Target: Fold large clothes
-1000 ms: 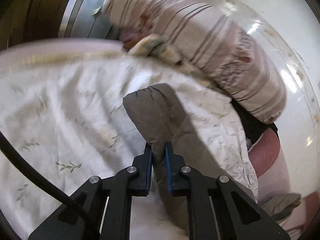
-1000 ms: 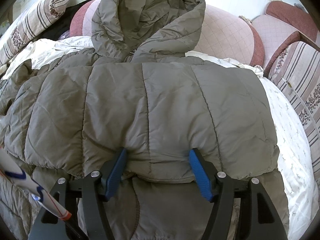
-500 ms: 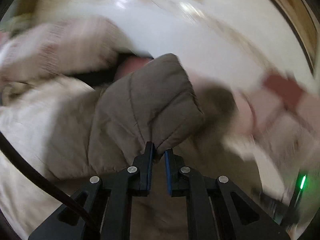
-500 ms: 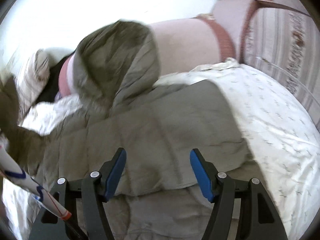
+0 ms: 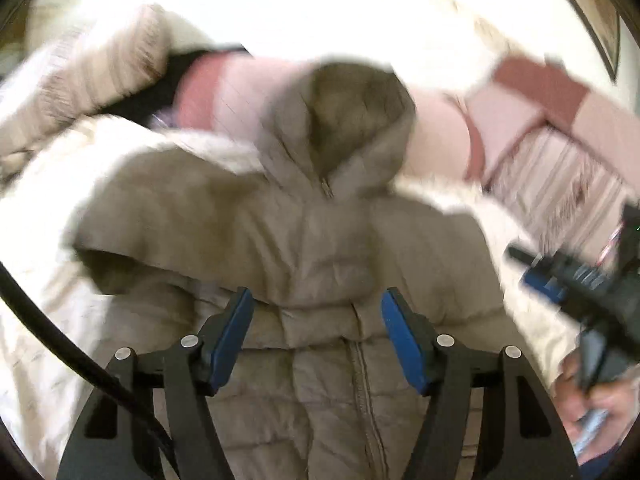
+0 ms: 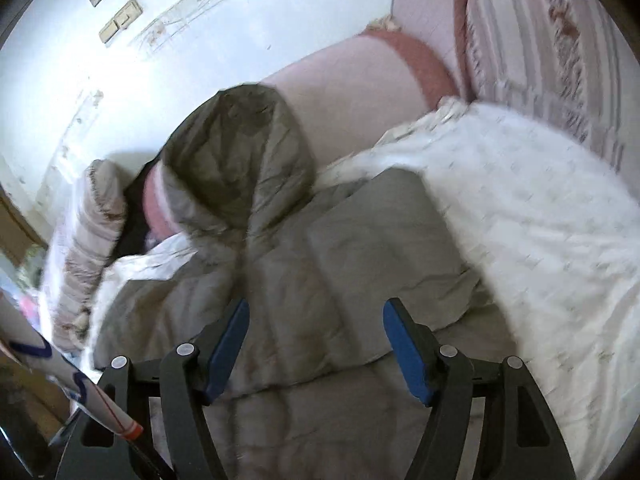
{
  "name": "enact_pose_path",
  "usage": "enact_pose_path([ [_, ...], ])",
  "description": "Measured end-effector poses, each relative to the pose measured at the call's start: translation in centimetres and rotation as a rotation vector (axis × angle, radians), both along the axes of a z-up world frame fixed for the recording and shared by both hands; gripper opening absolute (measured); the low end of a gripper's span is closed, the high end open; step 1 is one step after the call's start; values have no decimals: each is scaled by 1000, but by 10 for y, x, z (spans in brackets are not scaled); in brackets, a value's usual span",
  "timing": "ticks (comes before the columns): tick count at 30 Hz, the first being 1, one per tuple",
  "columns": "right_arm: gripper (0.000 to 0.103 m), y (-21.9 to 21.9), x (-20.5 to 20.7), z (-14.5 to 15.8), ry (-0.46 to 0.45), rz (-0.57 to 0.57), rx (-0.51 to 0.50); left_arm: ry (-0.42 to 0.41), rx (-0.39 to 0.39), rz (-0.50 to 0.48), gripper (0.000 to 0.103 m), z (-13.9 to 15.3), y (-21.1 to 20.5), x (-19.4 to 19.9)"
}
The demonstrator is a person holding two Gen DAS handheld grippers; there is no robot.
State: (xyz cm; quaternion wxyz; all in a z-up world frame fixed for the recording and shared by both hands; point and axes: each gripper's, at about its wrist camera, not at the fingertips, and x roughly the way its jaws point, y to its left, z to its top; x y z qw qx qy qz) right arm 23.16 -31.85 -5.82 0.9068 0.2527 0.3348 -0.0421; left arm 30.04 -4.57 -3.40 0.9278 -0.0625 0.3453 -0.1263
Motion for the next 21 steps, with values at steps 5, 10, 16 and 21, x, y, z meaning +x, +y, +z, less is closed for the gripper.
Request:
enact_pose_path([
  [5,74,29,6,-18,33,127,151,-103,23,279,77,27,69,-25],
  [10,74,51,-1,-26,41,168,237,-115,92,413,77,13,122,-17],
  [16,66,78,10,-28,58,163,322,-79,-25,426,77,16,166,-6],
  [21,62,97,37,-43,112,130,302,-57,-25,422,77,20,173,2],
])
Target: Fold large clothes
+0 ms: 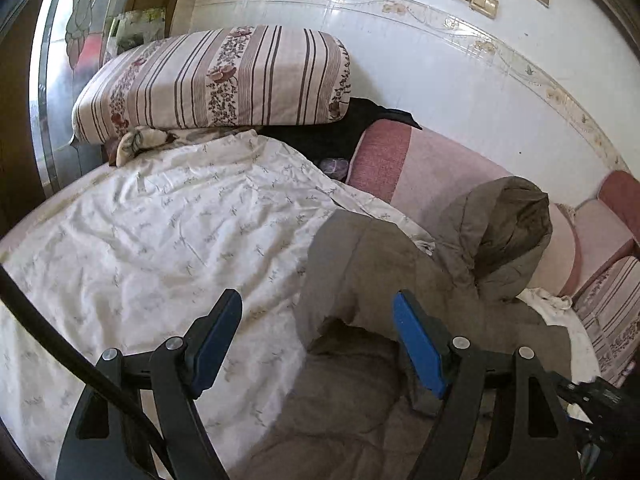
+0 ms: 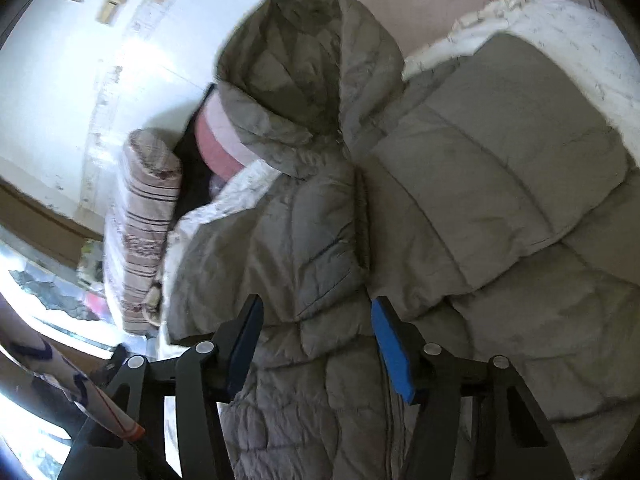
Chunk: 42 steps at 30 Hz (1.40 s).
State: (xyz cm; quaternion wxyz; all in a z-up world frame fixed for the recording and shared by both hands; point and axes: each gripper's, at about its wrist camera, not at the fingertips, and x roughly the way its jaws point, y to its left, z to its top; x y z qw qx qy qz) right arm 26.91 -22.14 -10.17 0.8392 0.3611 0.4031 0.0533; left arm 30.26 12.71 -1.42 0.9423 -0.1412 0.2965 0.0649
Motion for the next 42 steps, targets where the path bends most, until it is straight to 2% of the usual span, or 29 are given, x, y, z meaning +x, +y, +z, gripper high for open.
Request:
enact_pose_path([
  [3,61,3,23,-23,60,-32,35,-2,27,29,77,-2,13,6],
  [6,56,3,39,-36,67,-44,66,23,-19,36,77,-8,27,16],
  [7,44,5,44,-41,77,-36,69,38,-55,36,77,-13,33,21],
  [8,27,4,45,-43,84,-34,72,54,-94,38,77,-19,39,26],
  [10,23,4,43,-42,66,-22,80,80,-163,43,77,-32,50,34],
  [14,20,-7,18,-10,-22,-42,-44,151,-308,69,77,-63,67,52],
  [16,20,-21,2,7,-60,-70,-111,164,-379,52,77,-74,68,57],
  [18,20,-39,-9,20,-75,-106,-191,165,-395,35,77,-78,61,60],
  [20,20,-55,-16,28,-63,-151,-333,166,-371,15,77,-79,46,64],
  [22,20,-65,-20,28,-57,-194,-468,184,-316,-23,77,-83,22,72],
  [24,20,-76,-16,19,-20,-206,-509,210,-266,-68,77,-90,-5,80],
  [28,20,-94,-3,-10,64,-190,-451,284,-118,-152,77,-113,-60,94],
  [30,21,-97,2,-22,90,-191,-427,321,-9,-142,80,-126,-80,98],
  [32,21,-99,5,-30,110,-188,-417,313,51,-122,86,-128,-86,97],
  [36,22,-100,9,-33,115,-184,-410,328,72,-113,87,-131,-86,97],
  [39,30,-105,2,-28,122,-186,-385,312,95,-107,87,-126,-87,94],
  [42,41,-110,-12,-12,101,-226,-376,229,121,-102,87,-104,-92,83],
])
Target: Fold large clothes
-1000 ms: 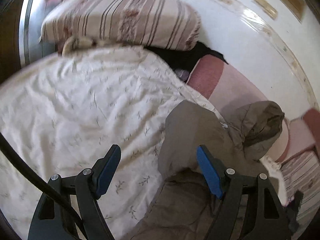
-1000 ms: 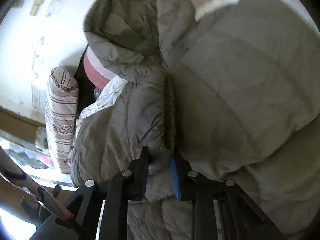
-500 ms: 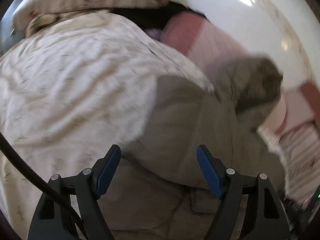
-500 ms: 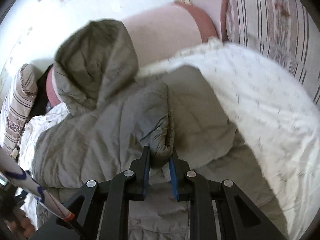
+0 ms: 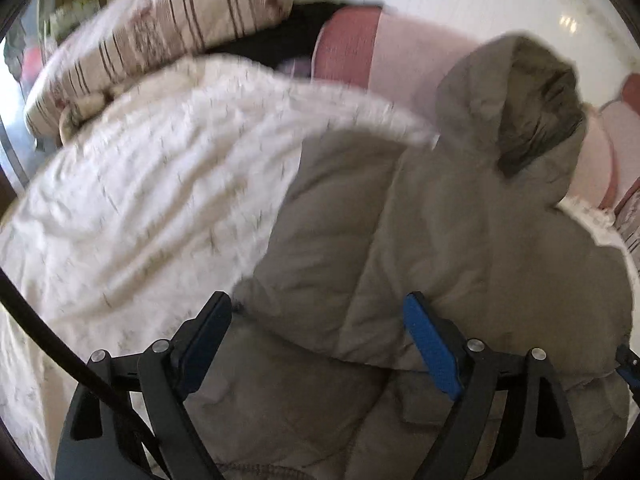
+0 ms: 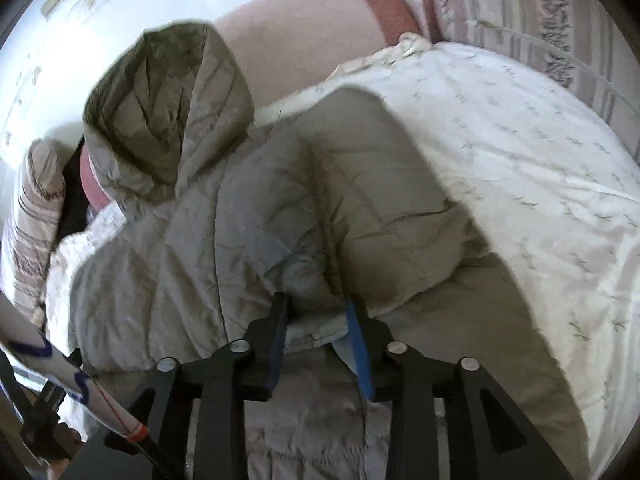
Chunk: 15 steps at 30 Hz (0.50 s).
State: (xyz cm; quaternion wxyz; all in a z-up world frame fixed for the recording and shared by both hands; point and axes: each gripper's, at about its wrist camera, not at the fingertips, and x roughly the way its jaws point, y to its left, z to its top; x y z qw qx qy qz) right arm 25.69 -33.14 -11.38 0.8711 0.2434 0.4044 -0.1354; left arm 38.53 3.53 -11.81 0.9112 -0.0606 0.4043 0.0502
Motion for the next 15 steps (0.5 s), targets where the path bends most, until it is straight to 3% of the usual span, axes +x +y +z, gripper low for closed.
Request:
enact_pose_path([
  [2,50,0,-13,17,-46,-47,-75,-75,3,-9,87,16,-6,-10],
  [6,51,10,-20,37,-145,-46,-153,-146,27,-75,87,26,-31,-22],
  [10,50,32,-3,28,-129,55,-141,-97,68,-137,87,10,-57,-19],
  [15,50,40,15,7,-52,100,-154,-14,87,-167,87,-13,-70,-13],
])
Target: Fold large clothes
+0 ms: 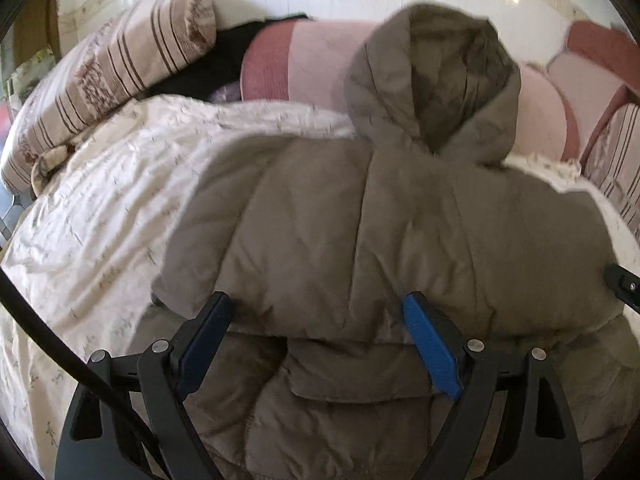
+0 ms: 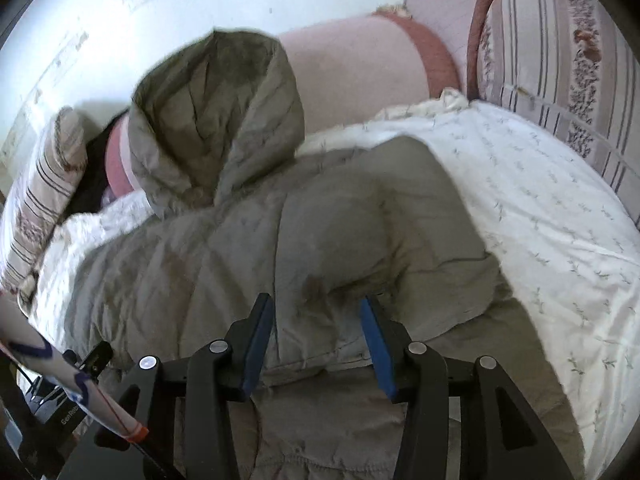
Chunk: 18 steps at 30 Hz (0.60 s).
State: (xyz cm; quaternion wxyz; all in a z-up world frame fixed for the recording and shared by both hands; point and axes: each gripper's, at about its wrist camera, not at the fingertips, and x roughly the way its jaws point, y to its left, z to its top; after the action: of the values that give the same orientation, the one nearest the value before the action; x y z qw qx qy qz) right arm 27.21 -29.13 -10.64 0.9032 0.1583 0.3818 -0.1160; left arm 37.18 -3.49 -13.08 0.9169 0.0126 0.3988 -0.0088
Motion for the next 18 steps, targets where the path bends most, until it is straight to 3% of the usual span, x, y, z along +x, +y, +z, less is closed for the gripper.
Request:
enact_pose_path([
  [4,50,0,7,-18,74,-11,-18,9,16,-8,89,-5,-3,0],
  [9,51,7,9,-21,93,-8,-79,-4,37,-14,89,-5,-9,-2],
  [13,51,13,0,-6,36,-6,-102,-47,35,-15,89,6,-8,-9],
  [18,51,40,-7,8,-43,90,-141,-106,13,-34,89,18,-15,-21],
])
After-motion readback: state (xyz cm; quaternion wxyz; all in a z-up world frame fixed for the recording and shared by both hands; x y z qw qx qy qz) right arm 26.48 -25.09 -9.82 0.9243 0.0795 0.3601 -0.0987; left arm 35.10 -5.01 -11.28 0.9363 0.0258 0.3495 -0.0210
